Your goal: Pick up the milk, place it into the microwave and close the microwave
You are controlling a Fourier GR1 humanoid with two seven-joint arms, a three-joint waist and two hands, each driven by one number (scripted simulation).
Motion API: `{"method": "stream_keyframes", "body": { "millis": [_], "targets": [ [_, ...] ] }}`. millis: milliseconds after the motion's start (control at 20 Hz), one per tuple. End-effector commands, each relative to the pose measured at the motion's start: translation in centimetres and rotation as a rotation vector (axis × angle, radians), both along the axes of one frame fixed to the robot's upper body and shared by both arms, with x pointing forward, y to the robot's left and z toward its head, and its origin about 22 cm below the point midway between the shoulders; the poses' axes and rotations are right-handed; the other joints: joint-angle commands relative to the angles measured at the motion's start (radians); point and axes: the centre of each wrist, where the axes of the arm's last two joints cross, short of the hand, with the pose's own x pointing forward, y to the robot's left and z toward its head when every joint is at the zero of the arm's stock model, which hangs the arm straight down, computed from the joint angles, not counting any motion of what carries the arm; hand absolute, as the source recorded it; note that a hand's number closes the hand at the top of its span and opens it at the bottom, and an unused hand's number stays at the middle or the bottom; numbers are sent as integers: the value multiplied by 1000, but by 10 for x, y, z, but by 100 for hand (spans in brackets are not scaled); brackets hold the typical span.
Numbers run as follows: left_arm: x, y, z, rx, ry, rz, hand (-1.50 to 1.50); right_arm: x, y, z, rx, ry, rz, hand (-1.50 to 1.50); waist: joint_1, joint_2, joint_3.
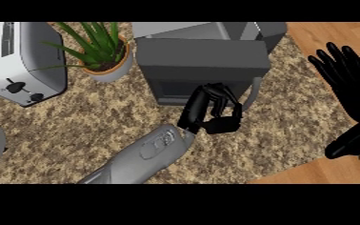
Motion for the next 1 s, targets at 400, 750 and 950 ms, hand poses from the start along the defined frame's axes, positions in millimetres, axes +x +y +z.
{"method": "stream_keyframes", "body": {
  "millis": [400, 750, 950],
  "targets": [
    [43, 4, 37, -200, -18, 140, 150, 5, -1, 26, 28, -27, 91, -150, -61, 27, -2],
    [54, 7, 41, -244, -34, 172, 150, 10, 1, 45, 19, -61, 126, -150, -79, 35, -2],
    [54, 10, 33, -246, -51, 170, 150, 11, 0, 49, 32, -72, 134, -150, -77, 42, 0]
  ]
}}
